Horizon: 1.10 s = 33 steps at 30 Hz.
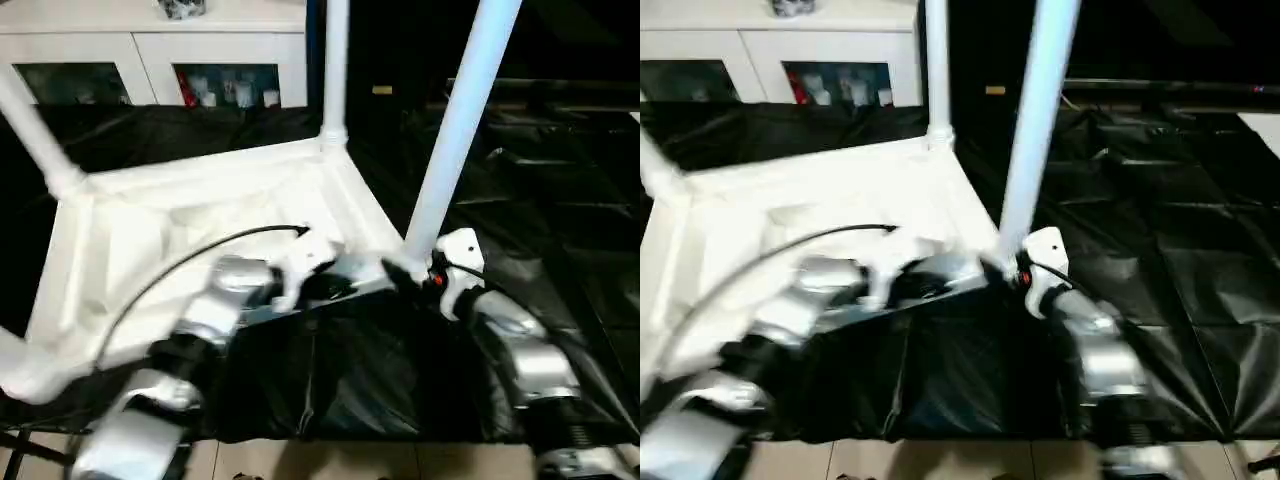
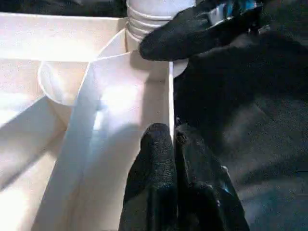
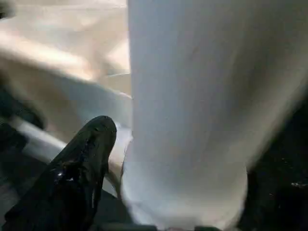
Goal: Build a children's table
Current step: Rotate leg to tighten
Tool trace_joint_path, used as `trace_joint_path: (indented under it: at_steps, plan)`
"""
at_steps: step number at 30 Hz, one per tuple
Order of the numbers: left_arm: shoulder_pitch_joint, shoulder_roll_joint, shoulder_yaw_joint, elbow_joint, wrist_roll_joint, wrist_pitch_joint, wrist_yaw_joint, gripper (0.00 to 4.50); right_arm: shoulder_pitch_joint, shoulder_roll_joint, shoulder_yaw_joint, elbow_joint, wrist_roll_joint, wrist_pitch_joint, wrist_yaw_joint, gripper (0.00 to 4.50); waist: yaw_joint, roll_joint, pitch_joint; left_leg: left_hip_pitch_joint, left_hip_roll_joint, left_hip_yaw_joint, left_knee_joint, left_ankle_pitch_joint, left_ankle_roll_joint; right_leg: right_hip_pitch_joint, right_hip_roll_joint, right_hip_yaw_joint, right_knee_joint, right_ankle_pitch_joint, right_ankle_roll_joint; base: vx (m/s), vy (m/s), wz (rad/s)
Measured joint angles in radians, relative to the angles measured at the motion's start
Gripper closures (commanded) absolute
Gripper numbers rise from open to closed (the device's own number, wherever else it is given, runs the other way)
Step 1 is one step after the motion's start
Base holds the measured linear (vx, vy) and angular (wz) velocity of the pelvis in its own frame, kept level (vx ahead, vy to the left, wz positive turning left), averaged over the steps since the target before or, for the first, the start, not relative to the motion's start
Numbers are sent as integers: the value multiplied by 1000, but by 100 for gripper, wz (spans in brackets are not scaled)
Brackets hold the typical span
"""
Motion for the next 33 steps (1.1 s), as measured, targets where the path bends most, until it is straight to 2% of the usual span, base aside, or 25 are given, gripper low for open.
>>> trace_joint_path:
  at_steps: [5, 10, 12, 15, 17, 22, 28, 33]
  plan:
    - [0, 50, -5, 5, -21, -30, -99, 450, -4, -86, 41, 0, 13, -33, 195, 74, 2, 0, 0, -5, 2, 1, 5, -3, 4, -3, 1, -2, 1, 0, 0, 0, 0, 0]
    - [0, 94, -15, 8, -28, -56, -175, 450, -14, -142, 76, 8, 28, -50, 335, 74, 4, -9, 6, -4, 4, 1, 13, -3, 4, -3, 1, -1, 8, 0, -1, 0, 0, 0]
    - [0, 108, -20, 8, -34, -58, -201, 450, -18, -150, 83, 18, 36, -60, 375, 106, 3, -13, 8, -3, 3, 1, 15, -4, 2, -3, 0, 0, 12, 0, -1, 0, 0, 0]
    - [-1, 119, -22, 12, -36, -66, -231, 450, -34, -158, 87, 41, 44, -63, 414, 109, 1, -14, 9, -2, 3, 2, 17, -4, 2, -3, 0, 2, 14, 0, -1, 0, 0, 0]
    - [-9, 122, -24, 26, -36, -79, -238, 450, -61, -162, 95, 68, 44, -65, 445, 143, 0, -16, 10, -2, 3, 2, 18, -4, 2, -3, 0, 2, 15, 0, -1, 0, 0, 0]
    - [-16, 126, -30, 36, -43, -88, -250, 450, -92, -167, 107, 102, 46, -69, 488, 171, 0, -17, 10, -3, 3, 2, 18, -3, 4, -3, 0, 2, 15, 0, -1, 0, 0, 0]
    - [-17, 115, -21, 43, -44, -78, -232, 450, -75, -136, 92, 95, 48, -62, 450, 174, 1, -18, 10, -1, 4, 2, 18, -3, 4, -3, 0, 2, 17, 0, -1, 0, 0, 0]
    - [-20, 69, 0, 53, -24, -33, -89, 450, -39, -43, 28, 85, 37, -25, 206, 176, -3, -21, 10, 3, 3, 3, 18, -4, -1, 0, 0, 3, 16, 3, -7, 0, 0, 0]
